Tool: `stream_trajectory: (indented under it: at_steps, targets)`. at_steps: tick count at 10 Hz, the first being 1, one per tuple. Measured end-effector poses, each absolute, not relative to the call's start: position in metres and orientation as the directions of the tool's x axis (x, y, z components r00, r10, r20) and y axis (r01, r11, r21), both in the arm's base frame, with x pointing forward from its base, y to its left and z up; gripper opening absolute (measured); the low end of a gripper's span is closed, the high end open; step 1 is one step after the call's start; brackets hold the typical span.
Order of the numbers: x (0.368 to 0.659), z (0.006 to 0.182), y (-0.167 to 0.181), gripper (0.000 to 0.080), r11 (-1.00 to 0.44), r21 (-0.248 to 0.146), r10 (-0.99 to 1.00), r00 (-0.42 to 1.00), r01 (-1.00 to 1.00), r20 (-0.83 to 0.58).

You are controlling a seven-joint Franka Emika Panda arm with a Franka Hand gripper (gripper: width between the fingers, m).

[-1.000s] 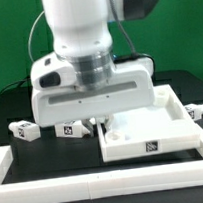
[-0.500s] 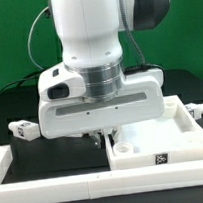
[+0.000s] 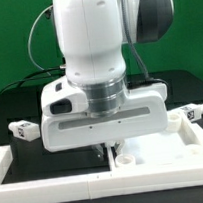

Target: Assemble one leg

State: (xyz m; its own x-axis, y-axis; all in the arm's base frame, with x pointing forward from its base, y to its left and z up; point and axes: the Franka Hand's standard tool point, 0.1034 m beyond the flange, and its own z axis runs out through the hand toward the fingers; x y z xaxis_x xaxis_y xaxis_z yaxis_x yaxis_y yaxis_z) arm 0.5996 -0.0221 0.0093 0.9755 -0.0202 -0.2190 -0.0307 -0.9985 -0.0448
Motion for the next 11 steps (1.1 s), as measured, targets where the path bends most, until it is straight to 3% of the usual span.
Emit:
stream_trajectory:
  at_steps: [2,4,5,6,8,9,11]
  targets:
    - [0.6,0.008,-0.022,0.0054,-0.998,-0.017,-0.052,0.973,-0.058,-0.224]
    - [0.6,0.007,-0.022,0.0054,-0.999,-0.017,-0.046,0.974,-0.051,-0.224]
    - [0.6,0.007,-0.022,0.0125,-0.999,-0.018,-0.045,0.974,-0.05,-0.224]
    - [0.601,0.01,-0.022,0.0409,-0.999,-0.018,-0.045,0.974,-0.05,-0.22]
    - [0.593,0.044,-0.019,0.0409,-0.999,-0.028,-0.031,0.964,-0.04,-0.264]
    - [0.584,0.061,-0.013,0.0612,-0.998,-0.026,-0.042,0.953,-0.052,-0.299]
    - [0.579,0.065,-0.003,0.0646,-0.998,-0.022,-0.042,0.943,-0.052,-0.331]
